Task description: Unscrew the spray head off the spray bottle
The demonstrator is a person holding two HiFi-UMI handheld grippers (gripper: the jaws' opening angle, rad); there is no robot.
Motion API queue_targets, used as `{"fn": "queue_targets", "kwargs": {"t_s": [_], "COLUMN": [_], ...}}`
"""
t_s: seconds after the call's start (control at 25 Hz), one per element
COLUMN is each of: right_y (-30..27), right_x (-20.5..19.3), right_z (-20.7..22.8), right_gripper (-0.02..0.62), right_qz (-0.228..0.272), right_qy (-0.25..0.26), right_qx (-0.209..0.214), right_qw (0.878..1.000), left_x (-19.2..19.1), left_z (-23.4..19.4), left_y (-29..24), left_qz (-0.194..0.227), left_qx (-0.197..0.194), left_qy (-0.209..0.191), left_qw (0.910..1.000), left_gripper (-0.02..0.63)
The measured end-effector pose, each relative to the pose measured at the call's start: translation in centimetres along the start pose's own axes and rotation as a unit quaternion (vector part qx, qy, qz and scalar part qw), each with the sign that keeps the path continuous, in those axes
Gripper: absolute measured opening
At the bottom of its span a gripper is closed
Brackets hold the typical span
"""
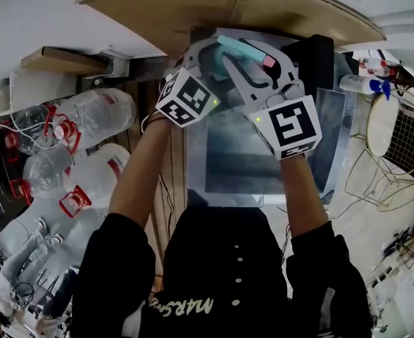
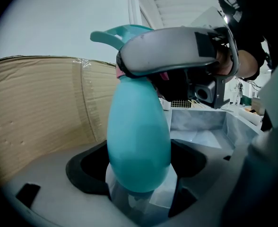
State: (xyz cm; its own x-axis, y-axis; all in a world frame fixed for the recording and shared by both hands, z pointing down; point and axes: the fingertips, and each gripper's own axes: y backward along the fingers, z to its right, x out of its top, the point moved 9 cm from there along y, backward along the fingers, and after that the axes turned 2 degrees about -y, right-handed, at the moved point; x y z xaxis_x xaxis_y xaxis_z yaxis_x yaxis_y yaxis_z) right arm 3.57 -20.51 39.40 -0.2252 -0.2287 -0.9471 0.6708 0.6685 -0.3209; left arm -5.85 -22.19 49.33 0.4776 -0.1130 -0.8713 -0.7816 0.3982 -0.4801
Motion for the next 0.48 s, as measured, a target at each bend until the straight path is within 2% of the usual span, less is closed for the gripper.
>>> {"fn": "queue_targets", "kwargs": {"t_s": [0.24, 0.48], "right_y": [0.1, 0.7], "right_x": [0.9, 1.1], "right_z": [0.4, 1.0], "right_gripper": [0.149, 0.150], "right_qz": [0.013, 0.020], "right_qy": [0.000, -0.006], "right_qx": [0.003, -0.009], "right_qw": [1.000, 1.000], "left_x": [0.1, 0.1], "left_z": [-0.4, -0.9], "left_y": [0.1, -0.3], "left_qz": [-0.008, -0.010], "left_qx": [-0.019, -0.010], "left_qy": [-0.010, -0.004], "left_qw": [0.9997, 0.9999], "left_gripper": [0.408, 0.408]}}
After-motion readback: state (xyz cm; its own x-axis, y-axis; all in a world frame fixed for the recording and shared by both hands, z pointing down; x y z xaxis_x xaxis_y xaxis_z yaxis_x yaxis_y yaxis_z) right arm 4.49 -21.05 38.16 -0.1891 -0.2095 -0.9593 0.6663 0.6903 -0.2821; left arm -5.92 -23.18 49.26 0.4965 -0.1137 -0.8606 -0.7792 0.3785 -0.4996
